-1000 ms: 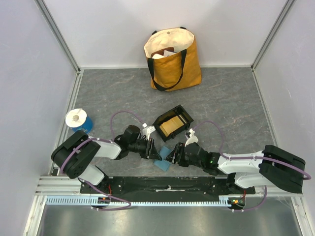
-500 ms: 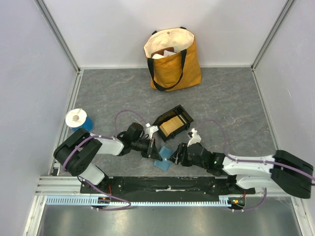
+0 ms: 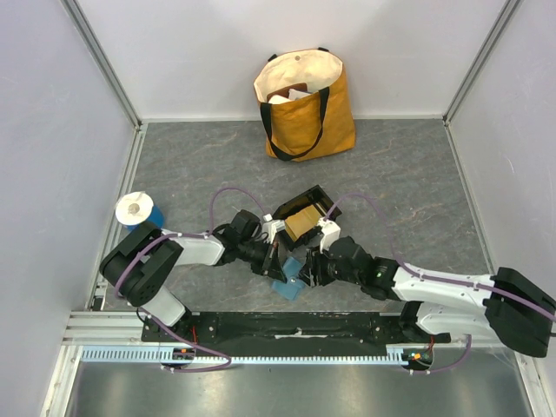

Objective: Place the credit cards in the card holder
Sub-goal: Open the card holder at the center of the board.

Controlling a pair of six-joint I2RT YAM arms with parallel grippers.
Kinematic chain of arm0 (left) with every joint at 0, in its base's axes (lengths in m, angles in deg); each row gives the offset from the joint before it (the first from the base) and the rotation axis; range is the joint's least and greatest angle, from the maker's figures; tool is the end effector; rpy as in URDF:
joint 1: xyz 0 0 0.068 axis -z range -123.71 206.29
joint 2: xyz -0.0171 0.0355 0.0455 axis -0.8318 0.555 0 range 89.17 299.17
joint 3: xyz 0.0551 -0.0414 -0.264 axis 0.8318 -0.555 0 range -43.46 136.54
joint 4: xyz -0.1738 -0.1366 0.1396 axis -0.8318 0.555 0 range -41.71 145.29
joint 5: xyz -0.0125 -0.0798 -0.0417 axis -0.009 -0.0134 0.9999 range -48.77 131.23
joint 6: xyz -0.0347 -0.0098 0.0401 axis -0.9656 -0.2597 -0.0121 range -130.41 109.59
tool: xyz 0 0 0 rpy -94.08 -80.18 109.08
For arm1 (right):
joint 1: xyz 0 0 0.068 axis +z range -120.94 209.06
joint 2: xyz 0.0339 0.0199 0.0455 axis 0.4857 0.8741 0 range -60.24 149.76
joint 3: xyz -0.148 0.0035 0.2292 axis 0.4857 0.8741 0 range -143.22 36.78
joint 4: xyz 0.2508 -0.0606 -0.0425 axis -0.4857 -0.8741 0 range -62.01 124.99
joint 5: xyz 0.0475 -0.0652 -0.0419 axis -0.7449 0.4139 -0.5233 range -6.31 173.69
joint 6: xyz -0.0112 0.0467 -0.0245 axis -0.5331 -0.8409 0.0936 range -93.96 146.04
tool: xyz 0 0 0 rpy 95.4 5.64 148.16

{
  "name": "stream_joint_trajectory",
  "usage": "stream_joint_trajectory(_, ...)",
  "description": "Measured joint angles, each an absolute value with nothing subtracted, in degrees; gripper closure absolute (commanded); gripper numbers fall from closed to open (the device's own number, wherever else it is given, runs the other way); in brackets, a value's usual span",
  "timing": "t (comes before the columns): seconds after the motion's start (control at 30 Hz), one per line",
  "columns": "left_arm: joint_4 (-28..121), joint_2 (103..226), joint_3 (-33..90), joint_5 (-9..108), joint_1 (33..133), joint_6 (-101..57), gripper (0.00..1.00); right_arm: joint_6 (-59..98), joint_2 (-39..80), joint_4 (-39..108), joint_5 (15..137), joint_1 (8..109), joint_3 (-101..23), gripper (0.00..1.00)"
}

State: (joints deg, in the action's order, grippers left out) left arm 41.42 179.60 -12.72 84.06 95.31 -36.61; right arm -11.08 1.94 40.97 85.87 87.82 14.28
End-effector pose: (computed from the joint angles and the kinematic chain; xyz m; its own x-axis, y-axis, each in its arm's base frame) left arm 0.1852 -0.1812 0.1166 -0.9002 0.3127 -0.3031 0.4274 0.5006 -0.7529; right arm 0.1125 0.1829 0.1759 -0.7352 -0.0491 -0.6761 -0.4945 0.7211 0.4853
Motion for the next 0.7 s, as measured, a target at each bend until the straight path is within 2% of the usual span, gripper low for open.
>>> stream_joint_trajectory(0.47,41.5,180.6,-12.2,85.3,95.3,-34.6,0.98,-2.2,14.8,44.8,74.5,85.4,11.4,0.48)
stream_joint_trajectory(0.7,42.9,180.6,-12.2,85.3,94.6,-34.2,0.98,1.8,18.4,45.1,70.1,83.7,9.6,0.64)
